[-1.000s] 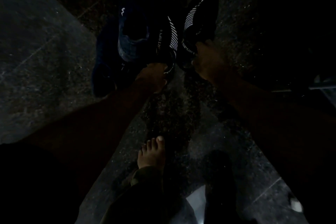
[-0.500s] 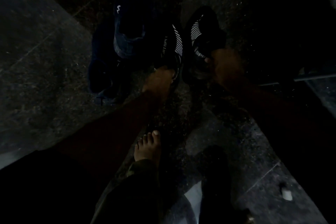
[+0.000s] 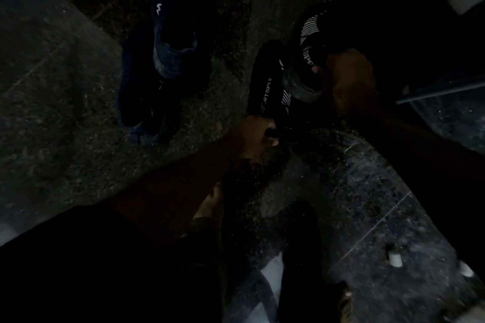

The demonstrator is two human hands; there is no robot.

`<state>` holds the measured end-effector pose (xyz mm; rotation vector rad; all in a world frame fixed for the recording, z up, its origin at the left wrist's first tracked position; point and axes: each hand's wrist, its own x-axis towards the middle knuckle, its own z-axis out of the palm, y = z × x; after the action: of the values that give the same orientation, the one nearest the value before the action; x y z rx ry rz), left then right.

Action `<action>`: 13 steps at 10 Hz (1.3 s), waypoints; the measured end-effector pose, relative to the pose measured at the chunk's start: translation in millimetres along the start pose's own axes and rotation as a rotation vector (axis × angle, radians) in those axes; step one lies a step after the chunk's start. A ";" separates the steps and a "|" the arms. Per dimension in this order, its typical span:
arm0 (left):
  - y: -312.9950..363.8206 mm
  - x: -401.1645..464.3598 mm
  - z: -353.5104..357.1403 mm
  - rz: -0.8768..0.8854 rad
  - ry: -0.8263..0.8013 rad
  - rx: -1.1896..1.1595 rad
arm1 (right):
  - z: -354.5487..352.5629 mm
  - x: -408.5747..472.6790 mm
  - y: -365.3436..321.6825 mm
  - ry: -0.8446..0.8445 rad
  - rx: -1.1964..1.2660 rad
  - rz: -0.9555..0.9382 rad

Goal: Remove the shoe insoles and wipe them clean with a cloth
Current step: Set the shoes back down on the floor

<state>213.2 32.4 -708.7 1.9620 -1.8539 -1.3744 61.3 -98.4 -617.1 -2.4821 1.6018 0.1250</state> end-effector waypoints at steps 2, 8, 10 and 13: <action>-14.1 -35.9 -62.5 -0.007 0.279 -0.025 | -12.9 -1.1 -59.3 -0.031 -0.008 -0.119; -61.0 -90.4 -97.6 -0.050 0.345 0.248 | 66.0 -59.6 -157.9 -0.346 0.123 -0.196; -74.6 -85.8 -70.1 -0.059 0.127 0.258 | 83.8 -76.5 -132.0 -0.280 0.333 -0.272; -52.8 -70.3 -31.6 -0.032 -0.043 0.573 | 94.7 -95.2 -80.8 -0.252 0.148 -0.026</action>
<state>284.0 89.4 -686.9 2.2131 -2.4524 -0.9625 98.1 38.0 -684.9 -2.2712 1.4218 0.2911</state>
